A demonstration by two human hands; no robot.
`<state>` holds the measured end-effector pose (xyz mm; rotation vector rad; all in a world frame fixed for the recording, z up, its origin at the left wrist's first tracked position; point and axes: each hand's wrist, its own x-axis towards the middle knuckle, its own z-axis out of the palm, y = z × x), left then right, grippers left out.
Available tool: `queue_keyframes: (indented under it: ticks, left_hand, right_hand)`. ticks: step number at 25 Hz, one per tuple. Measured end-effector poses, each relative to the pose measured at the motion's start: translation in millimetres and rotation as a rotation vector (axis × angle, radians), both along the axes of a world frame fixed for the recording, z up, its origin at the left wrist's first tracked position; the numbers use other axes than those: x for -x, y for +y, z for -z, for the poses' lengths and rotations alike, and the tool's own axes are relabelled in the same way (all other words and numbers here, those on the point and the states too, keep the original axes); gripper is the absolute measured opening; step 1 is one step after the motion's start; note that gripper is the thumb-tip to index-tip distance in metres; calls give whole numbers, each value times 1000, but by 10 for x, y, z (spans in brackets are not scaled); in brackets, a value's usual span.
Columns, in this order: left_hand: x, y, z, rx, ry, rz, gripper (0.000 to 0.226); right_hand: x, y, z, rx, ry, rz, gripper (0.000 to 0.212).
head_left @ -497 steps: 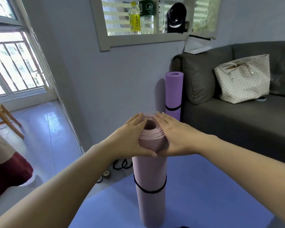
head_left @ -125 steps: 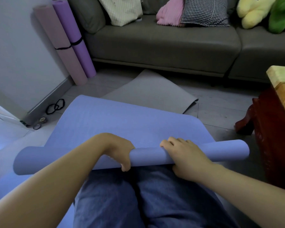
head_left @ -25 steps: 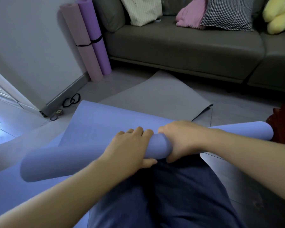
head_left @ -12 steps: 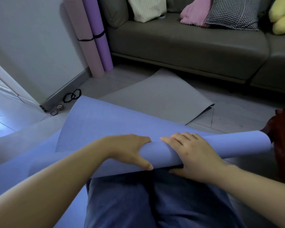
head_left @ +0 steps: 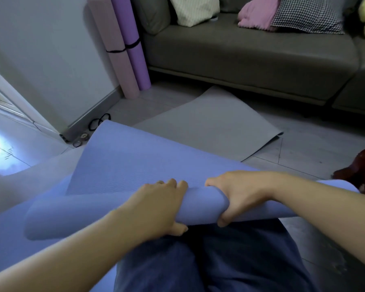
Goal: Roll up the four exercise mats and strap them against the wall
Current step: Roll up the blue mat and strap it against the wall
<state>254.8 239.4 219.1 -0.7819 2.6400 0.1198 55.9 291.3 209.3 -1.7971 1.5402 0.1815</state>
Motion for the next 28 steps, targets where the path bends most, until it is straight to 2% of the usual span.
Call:
queue_keyframes:
  ticks: [1,3,5,7,9,11,12,16,18,20,22,24,26,28]
  left_hand:
    - [-6,43,72,34,13,11,59]
    - [-14,-7,117,-32,34,-6,58]
    - [-19,-127,75,-185,40,-54,57]
    - [44,-274,26,-357,-40,-94,59]
    - [159,-405,-13,-490,-170,-117,61]
    - [241,-461,-36,-507,-199,-129,63]
    - [247,-436,-27,-440,-165,-120,64]
    - [118,-27,191,179,94,7,72]
    - [80,25,285,270,132,1,68]
    - [82,-63,264,204,172,-47,62]
    - [85,-142,203,98,178,-85,60]
    - [91,-154,105,-2,170,-90,57]
    - [76,-153,-4,-110,155,-74,58]
    - [79,-97,-91,-258,99,-75,62]
  right_hand:
    - [-2,3,32,-28,-11,5,46]
    - [-7,90,78,40,-7,39,53]
    - [-20,236,187,374,149,4,70]
    - [-50,371,346,691,330,-65,87]
    - [-41,412,464,779,344,-26,87]
    - [-37,355,437,727,329,42,73]
    - [-33,315,381,667,324,61,67]
    - [46,162,244,390,180,118,61]
    - [29,94,205,325,168,117,61]
    - [-26,83,234,384,253,103,66]
    - [-117,119,299,542,334,65,73]
    - [-174,155,233,619,334,32,64]
    - [-150,161,53,560,310,1,53]
    - [-116,215,-87,400,248,-26,52]
